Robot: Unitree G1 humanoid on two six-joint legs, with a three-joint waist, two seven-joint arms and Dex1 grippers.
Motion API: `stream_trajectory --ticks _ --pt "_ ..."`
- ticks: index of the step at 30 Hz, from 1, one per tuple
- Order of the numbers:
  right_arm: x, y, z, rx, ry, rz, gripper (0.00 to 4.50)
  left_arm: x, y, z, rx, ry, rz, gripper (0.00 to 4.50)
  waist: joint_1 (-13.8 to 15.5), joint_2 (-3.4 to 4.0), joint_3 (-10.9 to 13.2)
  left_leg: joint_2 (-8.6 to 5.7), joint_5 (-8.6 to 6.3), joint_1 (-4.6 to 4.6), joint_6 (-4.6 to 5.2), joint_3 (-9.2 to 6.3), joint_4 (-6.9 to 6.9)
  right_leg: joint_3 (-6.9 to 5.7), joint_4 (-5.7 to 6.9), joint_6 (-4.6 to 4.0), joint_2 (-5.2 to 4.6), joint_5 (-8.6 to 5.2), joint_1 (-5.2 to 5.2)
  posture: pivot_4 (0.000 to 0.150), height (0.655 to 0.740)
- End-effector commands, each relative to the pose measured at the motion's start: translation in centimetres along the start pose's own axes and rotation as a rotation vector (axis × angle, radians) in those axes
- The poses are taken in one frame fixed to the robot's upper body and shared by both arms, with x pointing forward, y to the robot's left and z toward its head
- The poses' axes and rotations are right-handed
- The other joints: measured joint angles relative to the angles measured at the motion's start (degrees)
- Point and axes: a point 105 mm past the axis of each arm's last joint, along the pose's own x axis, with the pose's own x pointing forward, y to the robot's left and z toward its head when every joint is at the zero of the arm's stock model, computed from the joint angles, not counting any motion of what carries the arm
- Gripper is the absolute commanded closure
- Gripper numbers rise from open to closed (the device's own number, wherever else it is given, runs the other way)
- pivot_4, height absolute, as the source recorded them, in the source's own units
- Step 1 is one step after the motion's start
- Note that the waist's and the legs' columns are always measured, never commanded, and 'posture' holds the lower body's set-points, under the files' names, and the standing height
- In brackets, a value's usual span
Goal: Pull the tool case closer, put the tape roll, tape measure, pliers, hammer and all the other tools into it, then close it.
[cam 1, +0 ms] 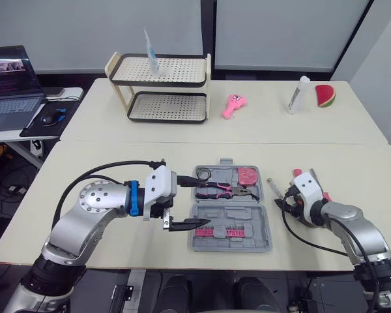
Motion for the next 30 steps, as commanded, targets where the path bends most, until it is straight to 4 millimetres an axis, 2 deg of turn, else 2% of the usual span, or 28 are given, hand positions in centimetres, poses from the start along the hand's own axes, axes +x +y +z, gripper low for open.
stream_trajectory --ticks 1,6,15,21,25,30 --pt "0.1 0.0 0.3 -0.011 -0.023 -0.008 2.47 0.0 -0.2 0.7 0.039 -0.025 -0.003 0.0 0.0 0.0 0.0 0.0 0.0 0.0 0.0 0.0 0.0 0.0 0.0 0.0 0.0 0.0 0.0 0.15 0.729" --pt "0.3 0.3 -0.1 0.014 -0.02 -0.008 2.94 -0.1 0.0 0.6 0.045 -0.022 0.002 0.0 -0.03 -0.01 -0.01 0.0 0.0 0.01 0.0 0.0 0.01 -0.01 0.0 0.0 0.0 0.0 0.02 0.15 0.729" --pt "0.1 -0.1 0.8 0.076 -0.054 -0.025 4.0 -0.8 0.3 0.3 0.049 -0.005 0.027 0.0 -0.01 -0.01 -0.01 0.0 0.0 0.01 0.0 -0.01 0.01 -0.01 0.01 0.0 0.0 0.0 0.02 0.15 0.729" --pt "-0.9 -0.7 3.7 0.122 -0.136 -0.042 4.14 -1.6 0.5 0.1 0.053 0.01 0.065 0.0 -0.04 -0.01 -0.01 0.0 0.0 0.0 0.0 0.0 0.0 0.0 0.02 0.0 0.0 0.0 -0.01 0.15 0.729" --pt "-2.3 -1.0 7.8 0.051 -0.201 -0.018 4.14 -3.0 0.8 -0.3 0.019 0.039 0.097 0.0 -0.08 0.02 0.01 0.0 0.0 0.0 0.0 0.01 0.0 0.02 0.03 0.0 0.0 0.0 -0.04 0.15 0.729" --pt "-3.4 2.3 9.3 -0.272 -0.115 0.2 4.14 -4.9 0.2 -1.7 0.002 0.141 0.076 0.0 -0.06 0.01 0.01 0.01 -0.01 0.0 0.01 -0.03 -0.1 -0.03 0.01 0.0 0.0 0.0 -0.09 0.15 0.729"
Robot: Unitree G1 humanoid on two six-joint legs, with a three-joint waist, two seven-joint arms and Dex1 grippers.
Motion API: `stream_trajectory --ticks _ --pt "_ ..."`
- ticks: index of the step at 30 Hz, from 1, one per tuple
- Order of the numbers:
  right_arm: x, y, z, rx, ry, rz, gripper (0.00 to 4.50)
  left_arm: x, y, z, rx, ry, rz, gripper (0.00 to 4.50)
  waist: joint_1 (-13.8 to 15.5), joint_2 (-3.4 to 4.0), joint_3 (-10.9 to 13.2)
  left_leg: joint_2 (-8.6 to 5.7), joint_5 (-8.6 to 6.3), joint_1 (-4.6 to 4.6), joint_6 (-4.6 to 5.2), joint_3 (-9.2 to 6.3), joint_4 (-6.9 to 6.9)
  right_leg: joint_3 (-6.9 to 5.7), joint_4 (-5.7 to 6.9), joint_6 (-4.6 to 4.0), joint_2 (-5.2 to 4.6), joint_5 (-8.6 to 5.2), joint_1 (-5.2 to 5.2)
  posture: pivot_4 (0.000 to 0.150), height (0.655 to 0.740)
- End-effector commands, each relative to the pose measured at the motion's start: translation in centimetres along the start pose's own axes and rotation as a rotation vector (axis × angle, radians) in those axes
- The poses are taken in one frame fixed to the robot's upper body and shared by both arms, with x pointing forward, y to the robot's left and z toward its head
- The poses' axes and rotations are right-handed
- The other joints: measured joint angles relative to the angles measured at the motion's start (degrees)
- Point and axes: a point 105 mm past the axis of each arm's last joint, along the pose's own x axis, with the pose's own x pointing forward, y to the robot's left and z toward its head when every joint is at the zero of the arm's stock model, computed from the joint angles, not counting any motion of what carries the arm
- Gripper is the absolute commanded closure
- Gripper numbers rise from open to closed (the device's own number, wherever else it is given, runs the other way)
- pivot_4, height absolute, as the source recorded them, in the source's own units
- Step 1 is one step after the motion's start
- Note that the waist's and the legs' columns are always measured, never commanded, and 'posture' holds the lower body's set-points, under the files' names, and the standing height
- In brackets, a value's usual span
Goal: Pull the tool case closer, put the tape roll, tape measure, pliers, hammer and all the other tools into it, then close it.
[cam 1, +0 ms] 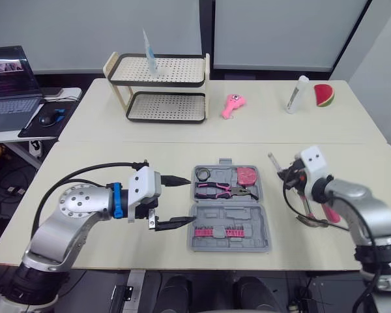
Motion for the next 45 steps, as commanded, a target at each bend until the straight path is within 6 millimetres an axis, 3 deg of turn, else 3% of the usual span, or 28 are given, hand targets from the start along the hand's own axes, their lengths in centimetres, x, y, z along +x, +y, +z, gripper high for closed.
stream_trajectory --ticks 1,7,11,16,23,32,44,45 --pt "-0.4 3.4 1.4 -0.219 0.026 0.208 4.14 -1.6 -0.1 -0.9 0.021 0.067 -0.003 0.0 -0.02 0.0 0.0 0.01 0.0 0.01 0.0 0.0 -0.06 0.0 -0.03 0.0 -0.01 0.0 -0.01 0.15 0.729" --pt "-0.5 7.8 0.7 -0.551 0.13 0.481 4.14 -2.8 -0.8 -2.7 0.03 0.152 -0.024 0.0 -0.06 0.0 0.0 0.02 0.0 0.01 0.0 0.04 -0.06 0.02 -0.04 0.0 -0.06 0.0 -0.03 0.15 0.729" --pt "0.6 10.4 0.5 -0.61 0.133 0.587 4.14 -3.0 -1.6 -3.3 0.029 0.179 -0.045 0.0 -0.08 -0.02 0.01 0.04 0.0 0.0 0.0 0.02 -0.05 0.01 -0.05 0.0 -0.09 0.0 -0.03 0.15 0.729" --pt "2.6 12.5 1.7 -0.65 0.118 0.636 4.14 -2.9 -1.9 -3.3 0.024 0.178 -0.045 0.0 -0.13 -0.03 0.02 0.05 0.0 0.0 0.0 0.02 -0.03 0.02 0.01 0.0 -0.09 0.0 -0.07 0.15 0.729" --pt "4.1 14.0 1.7 -0.709 0.123 0.682 4.14 -2.7 -2.0 -3.2 0.028 0.168 -0.038 0.0 0.0 -0.04 0.01 0.01 0.0 -0.01 -0.01 -0.01 -0.03 -0.05 0.03 0.0 -0.09 0.0 -0.1 0.15 0.729" --pt "5.2 14.3 0.4 -0.751 0.131 0.69 4.14 -2.4 -1.9 -3.0 0.028 0.155 -0.036 0.0 -0.15 -0.04 0.01 0.03 0.0 0.0 -0.01 0.0 -0.03 -0.04 0.08 0.0 -0.08 0.0 -0.14 0.15 0.729" --pt "6.1 14.4 1.0 -0.764 0.11 0.684 4.14 -2.2 -2.0 -2.9 0.028 0.148 -0.037 0.0 -0.14 -0.04 0.01 0.03 0.0 0.0 -0.01 0.0 -0.03 -0.05 0.09 0.0 -0.07 0.0 -0.15 0.15 0.729" --pt "6.1 14.4 1.1 -0.764 0.105 0.683 3.58 -2.1 -2.0 -2.9 0.028 0.147 -0.038 0.0 -0.14 -0.04 0.01 0.03 0.01 0.0 -0.01 0.0 -0.03 -0.05 0.09 -0.01 -0.07 0.0 -0.15 0.15 0.729"
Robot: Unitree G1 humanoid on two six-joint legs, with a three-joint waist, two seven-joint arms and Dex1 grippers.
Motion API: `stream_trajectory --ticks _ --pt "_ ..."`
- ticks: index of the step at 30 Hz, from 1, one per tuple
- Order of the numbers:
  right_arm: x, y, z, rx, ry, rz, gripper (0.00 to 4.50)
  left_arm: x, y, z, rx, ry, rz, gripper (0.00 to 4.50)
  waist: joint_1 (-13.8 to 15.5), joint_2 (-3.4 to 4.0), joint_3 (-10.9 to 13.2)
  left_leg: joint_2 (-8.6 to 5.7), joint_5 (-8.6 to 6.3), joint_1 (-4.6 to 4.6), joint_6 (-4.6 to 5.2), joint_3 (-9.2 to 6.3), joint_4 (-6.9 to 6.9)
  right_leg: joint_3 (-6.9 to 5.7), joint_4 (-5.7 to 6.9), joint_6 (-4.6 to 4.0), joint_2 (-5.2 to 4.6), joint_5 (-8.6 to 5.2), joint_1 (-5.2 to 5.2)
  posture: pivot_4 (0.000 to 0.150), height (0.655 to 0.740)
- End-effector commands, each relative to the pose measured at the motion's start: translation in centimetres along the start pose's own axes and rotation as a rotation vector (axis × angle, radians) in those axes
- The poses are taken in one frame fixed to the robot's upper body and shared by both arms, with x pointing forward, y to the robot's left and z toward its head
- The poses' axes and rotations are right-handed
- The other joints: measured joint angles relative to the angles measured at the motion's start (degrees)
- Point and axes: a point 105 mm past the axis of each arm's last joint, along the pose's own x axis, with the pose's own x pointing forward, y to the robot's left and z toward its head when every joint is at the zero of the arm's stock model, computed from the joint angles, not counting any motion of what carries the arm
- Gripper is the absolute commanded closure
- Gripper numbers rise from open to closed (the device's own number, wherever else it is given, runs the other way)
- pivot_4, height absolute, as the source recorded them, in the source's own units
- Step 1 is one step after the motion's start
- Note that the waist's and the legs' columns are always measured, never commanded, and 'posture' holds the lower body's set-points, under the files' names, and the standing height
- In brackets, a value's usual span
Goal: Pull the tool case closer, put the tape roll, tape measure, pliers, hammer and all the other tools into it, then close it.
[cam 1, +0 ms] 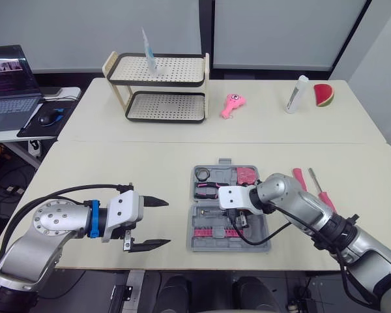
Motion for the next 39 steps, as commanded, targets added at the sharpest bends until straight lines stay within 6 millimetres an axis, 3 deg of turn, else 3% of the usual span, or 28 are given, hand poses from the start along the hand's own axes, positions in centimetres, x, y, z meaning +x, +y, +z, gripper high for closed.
stream_trajectory --ticks 1,11,13,14,28,39 --pt "-0.8 -1.1 1.2 -0.039 -0.033 -0.04 3.4 0.2 -0.1 0.8 0.029 -0.017 -0.005 0.0 0.01 0.0 0.0 0.0 0.0 0.0 0.0 0.0 0.0 0.0 0.0 0.0 0.0 0.0 0.0 0.15 0.729" --pt "-3.0 -1.0 3.1 -0.078 -0.119 -0.04 1.75 0.3 -0.3 1.0 0.031 -0.026 -0.007 0.0 0.01 0.0 0.0 0.0 0.0 0.0 0.0 -0.01 0.0 0.0 0.0 0.0 0.0 0.0 0.0 0.15 0.729" --pt "-3.2 -1.1 3.2 -0.086 -0.136 -0.054 1.75 0.4 -0.3 1.0 0.031 -0.029 -0.006 0.0 0.01 0.0 0.0 0.01 0.0 0.0 0.0 0.0 -0.01 0.0 0.0 0.0 0.0 0.0 0.0 0.15 0.729" --pt "-3.1 -1.1 3.0 -0.086 -0.13 -0.055 2.2 0.5 -0.3 1.1 0.03 -0.031 -0.005 0.0 0.01 0.0 0.0 0.01 0.0 0.0 0.0 -0.01 0.0 0.0 0.0 0.0 0.0 0.0 0.01 0.15 0.729" --pt "-1.8 -0.8 1.5 -0.094 -0.097 -0.048 4.38 0.7 -0.3 1.2 0.027 -0.038 -0.006 0.0 0.02 0.0 0.0 0.0 0.0 0.0 0.0 0.0 0.0 0.0 0.0 0.0 0.0 0.0 0.01 0.15 0.729" --pt "-0.8 -0.5 0.7 -0.09 -0.064 -0.028 4.48 0.9 -0.4 1.3 0.027 -0.042 -0.007 0.0 0.01 0.0 0.0 0.0 0.0 0.0 0.0 0.0 0.0 0.0 0.0 0.0 0.0 0.0 0.01 0.15 0.729"
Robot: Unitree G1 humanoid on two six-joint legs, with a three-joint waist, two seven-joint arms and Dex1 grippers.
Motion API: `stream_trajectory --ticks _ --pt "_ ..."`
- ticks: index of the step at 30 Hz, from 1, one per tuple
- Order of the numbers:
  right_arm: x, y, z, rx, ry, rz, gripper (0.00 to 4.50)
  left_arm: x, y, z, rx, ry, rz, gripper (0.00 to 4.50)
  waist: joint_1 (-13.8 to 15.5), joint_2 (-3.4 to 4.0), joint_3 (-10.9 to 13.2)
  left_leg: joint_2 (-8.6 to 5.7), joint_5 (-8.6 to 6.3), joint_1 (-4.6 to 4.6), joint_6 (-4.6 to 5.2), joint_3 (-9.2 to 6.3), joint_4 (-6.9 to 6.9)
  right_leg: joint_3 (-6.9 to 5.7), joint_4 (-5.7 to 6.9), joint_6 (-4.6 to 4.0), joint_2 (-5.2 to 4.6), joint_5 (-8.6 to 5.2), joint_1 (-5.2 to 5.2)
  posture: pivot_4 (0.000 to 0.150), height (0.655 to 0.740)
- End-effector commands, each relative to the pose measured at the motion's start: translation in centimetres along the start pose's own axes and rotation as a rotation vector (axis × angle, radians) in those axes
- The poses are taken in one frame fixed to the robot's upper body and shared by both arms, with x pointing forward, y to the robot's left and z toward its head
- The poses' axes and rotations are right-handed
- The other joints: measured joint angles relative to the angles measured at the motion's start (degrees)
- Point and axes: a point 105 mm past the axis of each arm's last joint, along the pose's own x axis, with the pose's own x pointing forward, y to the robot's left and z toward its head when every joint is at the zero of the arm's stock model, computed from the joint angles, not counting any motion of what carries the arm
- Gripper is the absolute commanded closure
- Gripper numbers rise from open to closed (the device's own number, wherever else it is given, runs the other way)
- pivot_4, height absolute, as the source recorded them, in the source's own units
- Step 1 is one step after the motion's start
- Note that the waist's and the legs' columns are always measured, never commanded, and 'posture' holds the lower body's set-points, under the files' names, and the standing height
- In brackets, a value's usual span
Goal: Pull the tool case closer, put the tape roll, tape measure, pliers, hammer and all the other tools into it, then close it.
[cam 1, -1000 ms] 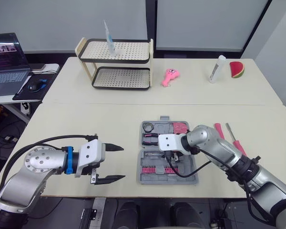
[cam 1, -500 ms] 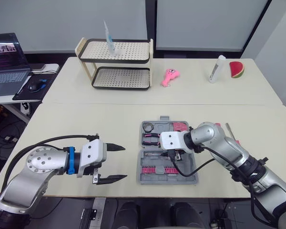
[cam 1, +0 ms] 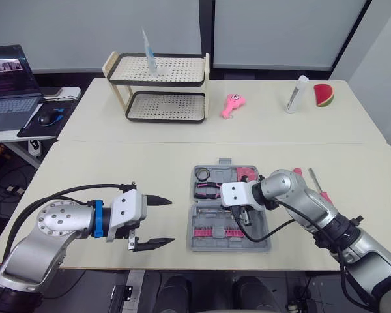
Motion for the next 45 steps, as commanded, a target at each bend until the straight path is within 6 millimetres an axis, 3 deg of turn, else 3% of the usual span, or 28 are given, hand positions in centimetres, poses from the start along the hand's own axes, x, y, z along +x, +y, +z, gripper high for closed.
stream_trajectory --ticks 1,20,26,31,35,40,42,45 --pt "0.4 0.1 0.4 -0.026 -0.002 0.003 4.48 0.4 -0.4 0.8 0.029 -0.02 -0.019 0.0 -0.01 0.0 0.0 0.0 0.0 0.0 0.0 0.0 0.0 0.0 0.0 0.0 0.0 0.0 0.0 0.15 0.729" --pt "1.2 0.0 -1.4 0.015 0.054 0.002 4.48 0.3 -0.5 0.5 0.012 -0.016 -0.009 0.0 0.01 -0.02 -0.01 -0.01 0.0 0.03 -0.01 0.0 0.01 -0.01 0.0 0.0 0.01 0.0 0.03 0.15 0.729" --pt "0.5 -0.2 0.5 -0.015 -0.048 -0.001 4.48 0.0 -0.4 0.3 -0.006 -0.02 0.009 0.0 0.02 -0.02 -0.01 -0.01 0.0 0.06 0.0 0.0 0.01 -0.01 0.0 0.0 0.01 0.0 0.05 0.15 0.729" --pt "-2.0 -0.4 3.4 -0.012 -0.202 -0.021 4.48 -0.8 0.1 0.3 -0.066 -0.05 0.071 0.0 0.0 -0.01 -0.01 0.02 0.0 0.03 0.0 0.0 -0.01 0.0 0.01 0.0 -0.01 0.0 0.02 0.15 0.729" --pt "-5.1 -0.7 4.2 0.034 -0.274 -0.083 4.48 -1.9 0.8 -0.2 -0.142 -0.072 0.162 0.0 0.13 -0.01 -0.01 0.04 0.0 0.03 0.0 -0.07 -0.01 -0.02 0.0 0.0 -0.05 0.0 0.05 0.15 0.729" --pt "-11.1 -2.6 0.9 0.118 -0.292 -0.435 4.48 -3.9 2.0 -1.9 -0.205 -0.082 0.331 0.0 0.39 -0.04 -0.02 0.0 0.0 0.02 0.0 -0.08 0.0 -0.04 -0.06 0.0 -0.12 0.0 0.12 0.15 0.729" --pt "-12.9 -2.4 -1.0 0.155 -0.275 -0.519 4.48 -4.4 2.4 -2.6 -0.214 -0.082 0.382 0.0 0.41 -0.06 -0.02 0.0 0.0 0.03 0.0 -0.07 -0.02 -0.04 -0.06 0.0 -0.12 0.0 0.14 0.15 0.729" --pt "-16.5 -0.9 -5.3 0.274 -0.185 -0.651 4.48 -5.4 2.8 -4.1 -0.235 -0.083 0.467 0.0 0.44 -0.05 -0.02 -0.01 0.0 0.04 0.0 -0.02 -0.02 -0.01 -0.08 0.0 -0.11 0.0 0.16 0.15 0.729"
